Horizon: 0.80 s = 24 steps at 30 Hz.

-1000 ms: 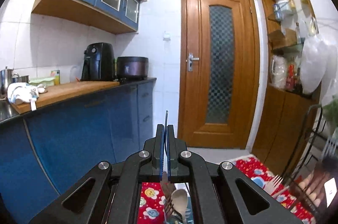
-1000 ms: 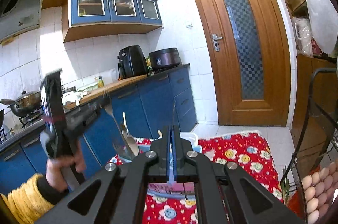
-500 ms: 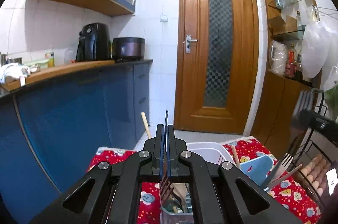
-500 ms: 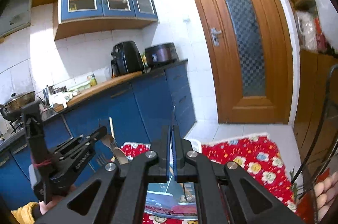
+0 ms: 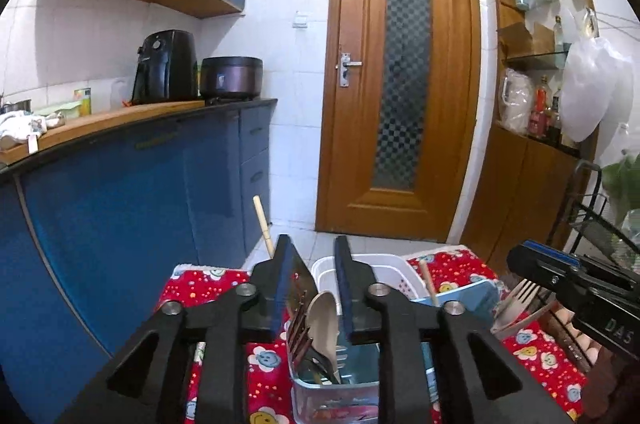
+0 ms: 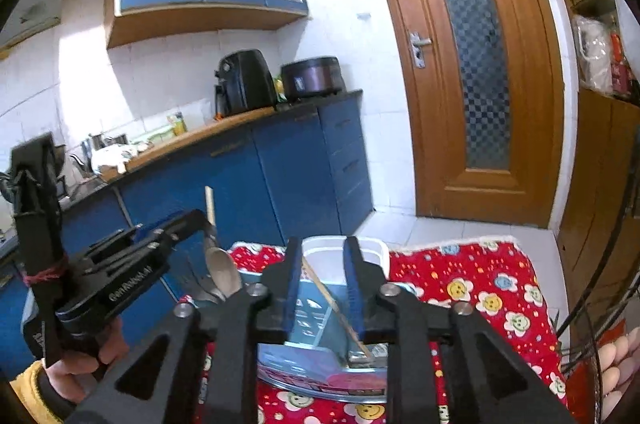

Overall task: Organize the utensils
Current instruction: 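Lower the forks into the caddy and open both tools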

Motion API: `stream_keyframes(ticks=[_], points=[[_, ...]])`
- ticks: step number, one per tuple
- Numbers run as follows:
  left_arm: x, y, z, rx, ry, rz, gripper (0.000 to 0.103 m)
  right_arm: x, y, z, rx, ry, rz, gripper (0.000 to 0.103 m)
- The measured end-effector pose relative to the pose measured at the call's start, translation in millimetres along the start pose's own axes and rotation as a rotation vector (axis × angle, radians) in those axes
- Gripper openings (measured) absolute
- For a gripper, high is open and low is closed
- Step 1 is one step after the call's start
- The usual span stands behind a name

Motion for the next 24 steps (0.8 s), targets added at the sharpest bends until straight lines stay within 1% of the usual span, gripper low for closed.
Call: stream_keyframes(ticks=[2, 3, 5, 9, 11, 12, 14, 18, 21, 23, 24], points=[[-4.2, 9.1, 0.1, 0.004, 0.009, -0.013, 0.037, -4.6, 8.4, 4.5, -0.004, 0.012, -0.020, 0.030], [-5.2, 12.4, 0.4, 0.006, 0.011, -0.017, 0.038, -6.6, 13.5, 7.0, -0.008, 0.019, -0.031, 0.031], [-8.9, 23.4, 0.0, 0.013, 0.013, -0.025, 0.042, -9.1, 23.3, 11.6, -0.017, 0.025, -0.046, 0.038], [-11.4, 43.1, -0.1, 0.020, 0.020, -0.032, 0.057, -7.7, 39.7, 18.2, -0.027, 0.028, -0.058, 0.042], [-10.3, 54.4, -1.5, 0.020, 0.014, -0.035, 0.059, -4.4, 49.5, 22.5, -0.030, 0.033, -0.062, 0.046], [-8.9, 60.3, -2.5, 0.018, 0.009, -0.034, 0.060, -2.5, 53.3, 24.1, -0.031, 0.033, -0.062, 0.047], [-4.6, 72.6, -4.8, 0.014, -0.002, -0.034, 0.064, 2.7, 61.3, 27.6, -0.036, 0.032, -0.059, 0.052], [5.7, 91.4, -8.6, 0.019, 0.000, -0.031, 0.071, 16.8, 73.7, 33.7, -0.045, 0.019, -0.046, 0.057], [18.1, 100.9, -11.2, 0.022, 0.000, -0.008, 0.072, 29.9, 80.8, 37.8, -0.042, 0.015, -0.038, 0.063], [24.5, 106.2, -12.8, 0.026, 0.001, 0.000, 0.072, 40.1, 84.3, 40.1, -0.033, 0.015, -0.028, 0.069], [29.1, 109.7, -13.5, 0.028, 0.005, 0.003, 0.072, 44.7, 85.6, 40.3, -0.026, 0.010, -0.025, 0.070]])
Point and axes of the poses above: each gripper's, at about its wrist camera, not at the fingertips, and y roughly against the way its jaws point, z to its left, x to its underside, the point moved 1 cm from there along -y, roughly the way its jaws point, and after that the axes turned 1 degree about -z, right-handed, at the moved point
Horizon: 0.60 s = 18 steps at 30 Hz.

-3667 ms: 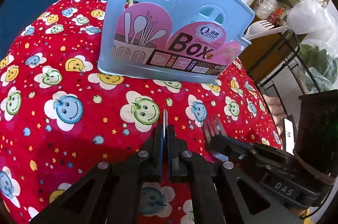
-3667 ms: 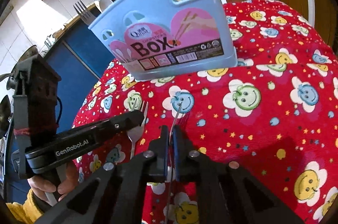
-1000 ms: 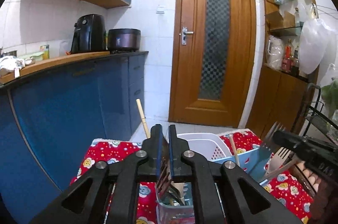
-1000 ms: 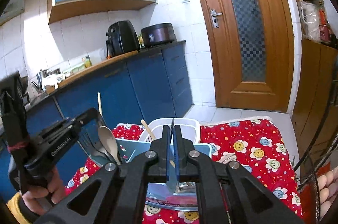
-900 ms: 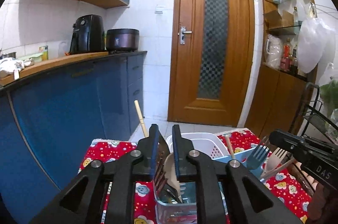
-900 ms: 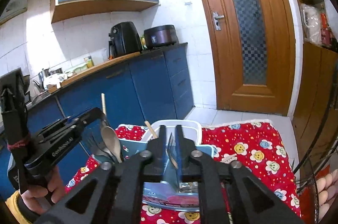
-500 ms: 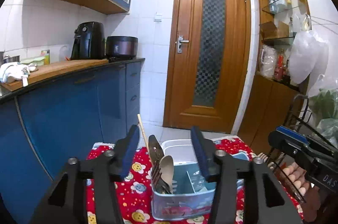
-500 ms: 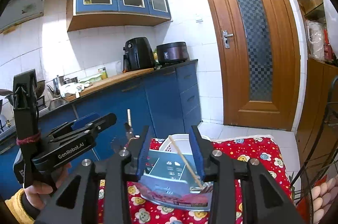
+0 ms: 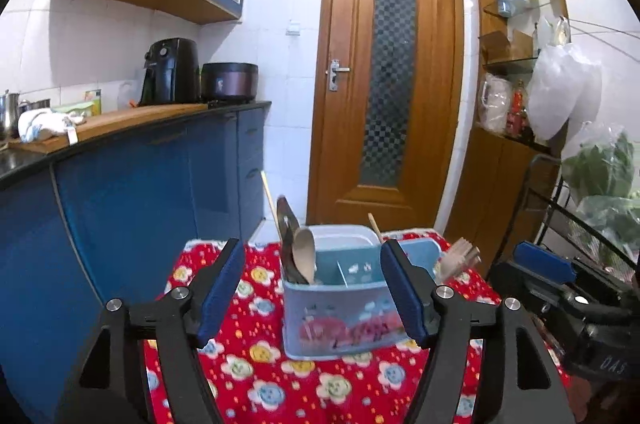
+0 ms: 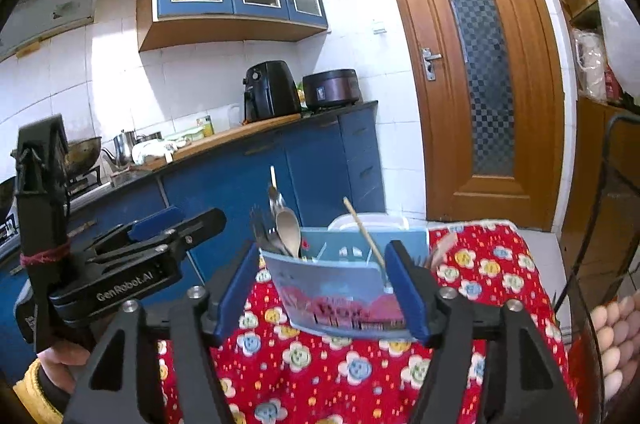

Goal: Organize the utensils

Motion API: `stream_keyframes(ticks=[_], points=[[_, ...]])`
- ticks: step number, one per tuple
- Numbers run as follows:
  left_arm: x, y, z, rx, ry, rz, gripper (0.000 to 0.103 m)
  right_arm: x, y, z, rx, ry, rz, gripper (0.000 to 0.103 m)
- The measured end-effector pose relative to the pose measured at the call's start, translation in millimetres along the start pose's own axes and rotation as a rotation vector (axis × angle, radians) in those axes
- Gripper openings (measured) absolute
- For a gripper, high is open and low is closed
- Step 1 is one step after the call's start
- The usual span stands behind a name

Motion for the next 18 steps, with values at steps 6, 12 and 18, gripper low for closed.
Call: stream_keyframes(ticks=[6, 12, 18], points=[[26.2, 10.7, 0.3, -0.012, 0.026, 0.023, 0.072, 29.7, 6.9, -2.5, 0.033, -0.026, 0.029, 0.075], [54.1, 11.9, 1.7, -0.025, 0.042, 0.060, 0.072, 56.9, 11.1, -5.9, 0.065, -0.039, 0.051, 0.078], [82.5, 5.3, -0.7, -0.040, 0.037, 0.095, 0.072, 84.2, 9.8, -9.8, 0.106, -0.040, 0.057, 0.081]])
Point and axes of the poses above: each gripper's, at about its wrist camera, not at the fingertips, and y roughly against the way its jaws point, z to its left, x to its underside, the point moved 1 cm from there along -y, roughly the way its jaws point, and after that the axes turned 1 degree about -z, right-handed, at the moved point
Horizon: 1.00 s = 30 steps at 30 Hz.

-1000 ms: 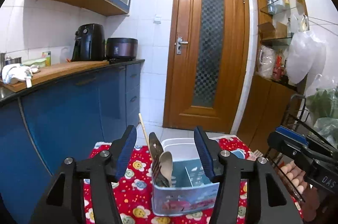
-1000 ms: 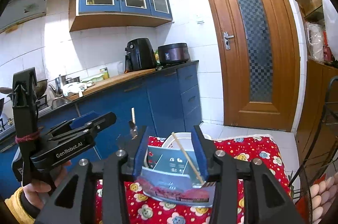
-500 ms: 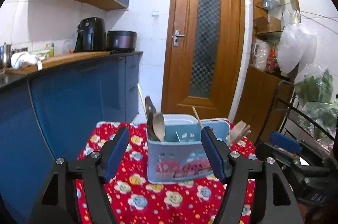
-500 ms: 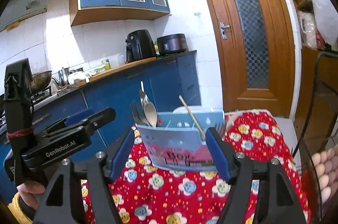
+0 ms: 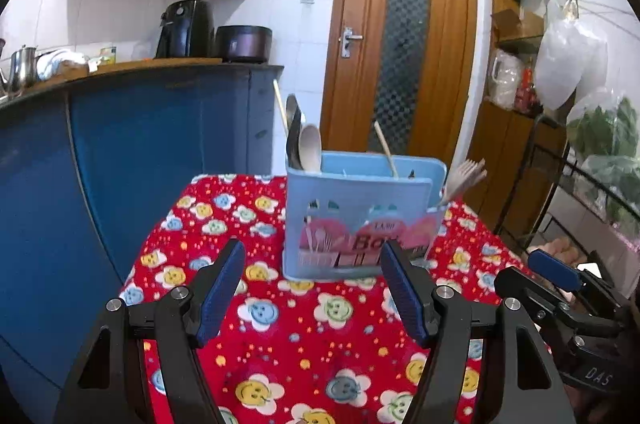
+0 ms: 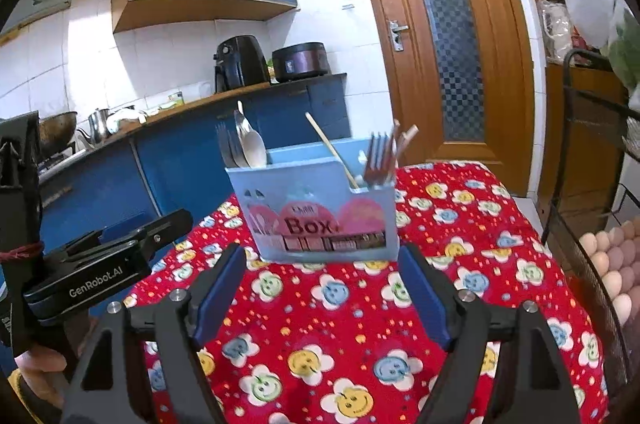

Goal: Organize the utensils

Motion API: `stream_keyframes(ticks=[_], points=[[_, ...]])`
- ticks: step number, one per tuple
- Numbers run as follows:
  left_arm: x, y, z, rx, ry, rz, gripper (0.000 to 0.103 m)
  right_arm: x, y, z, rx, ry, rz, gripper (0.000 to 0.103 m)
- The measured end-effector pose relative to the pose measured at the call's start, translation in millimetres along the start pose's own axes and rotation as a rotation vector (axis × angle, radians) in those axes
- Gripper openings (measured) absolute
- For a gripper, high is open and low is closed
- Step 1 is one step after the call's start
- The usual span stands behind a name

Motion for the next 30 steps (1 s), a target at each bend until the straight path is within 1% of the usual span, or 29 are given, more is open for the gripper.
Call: stream_keyframes(ticks=[2, 6, 10, 30], points=[[10.2, -6.0, -1.1, 0.002, -0.010, 0.019, 0.072, 7.4, -2.5, -2.9, 0.010, -0.005, 0.006, 0.083], [27.9, -16.5, -3.8, -0.013, -0.022, 0.037, 0.072, 21.3, -8.4, -7.6, 0.039, 0.005, 0.018, 0.083], [37.6, -22.8, -4.7, -0.003, -0.014, 0.046, 0.072, 29.0, -11.7, -10.9, 0.057, 0.014, 0.017, 0.083], [42.3, -20.7, -7.1, -0.028, -0.012, 0.022, 0.072, 34.7, -16.2, -13.3, 0.065, 0.000, 0.033, 0.084]])
Point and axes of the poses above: each gripper's, at about its wrist camera, not at the fingertips, and y roughly against the way its jaws point, z to its left, x to its underside, the point moved 1 cm from there along -y, roughly the way its jaws point, and after that the axes turned 1 degree about -z, right-handed, at the moved point
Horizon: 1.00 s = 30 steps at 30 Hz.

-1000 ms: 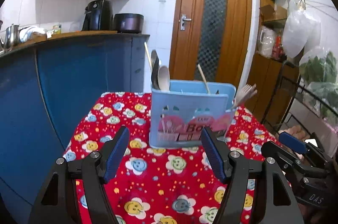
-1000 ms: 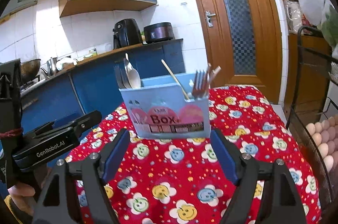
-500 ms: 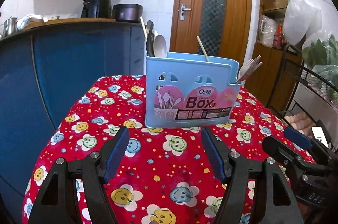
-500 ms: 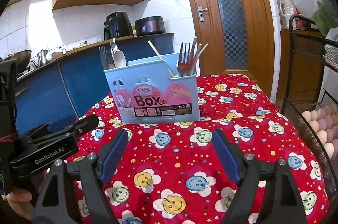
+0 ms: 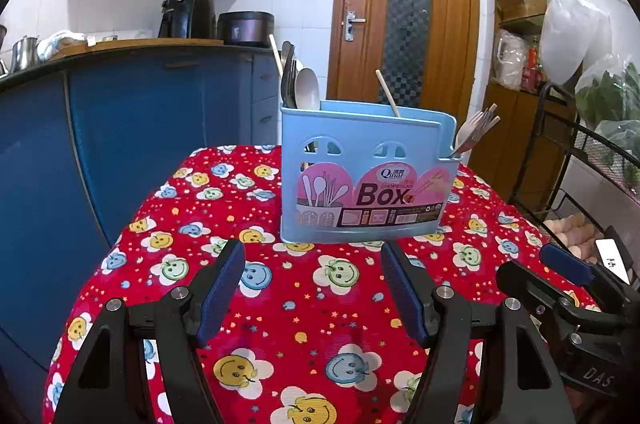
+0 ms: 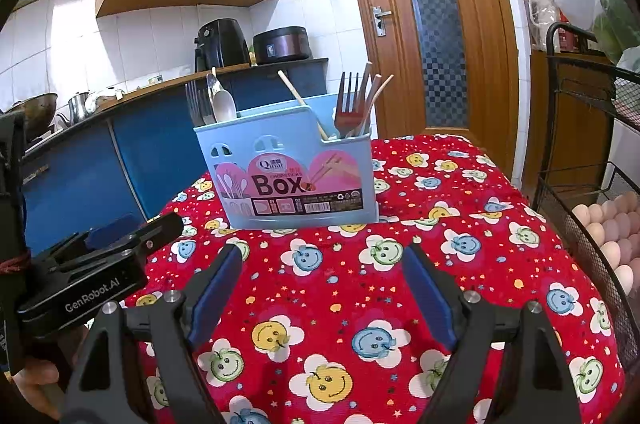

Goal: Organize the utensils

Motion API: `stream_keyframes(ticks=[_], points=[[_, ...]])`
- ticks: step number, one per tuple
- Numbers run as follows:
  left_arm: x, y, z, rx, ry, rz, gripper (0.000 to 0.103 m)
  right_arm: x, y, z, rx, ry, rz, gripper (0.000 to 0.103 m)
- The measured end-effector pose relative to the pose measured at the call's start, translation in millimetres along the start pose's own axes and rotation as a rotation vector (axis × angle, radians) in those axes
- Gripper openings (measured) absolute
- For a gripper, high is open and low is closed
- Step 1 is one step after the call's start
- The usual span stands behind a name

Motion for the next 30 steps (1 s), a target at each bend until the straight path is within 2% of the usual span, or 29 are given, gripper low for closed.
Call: stream_keyframes(ticks=[30], points=[[-0.2, 0.5, -1.2, 0.004, 0.003, -0.007, 0.072, -0.2, 0.2, 0.8, 0.001, 0.002, 0.001, 0.084]])
Point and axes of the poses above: each gripper's, at about its wrist camera, not at the fingertips, and y roughly against the way its jaws point, z to its left, x to its underside, the point moved 1 cm from there along -y, roughly the way its jaws point, and after that the axes turned 1 degree about -z, right-handed, at the moved point
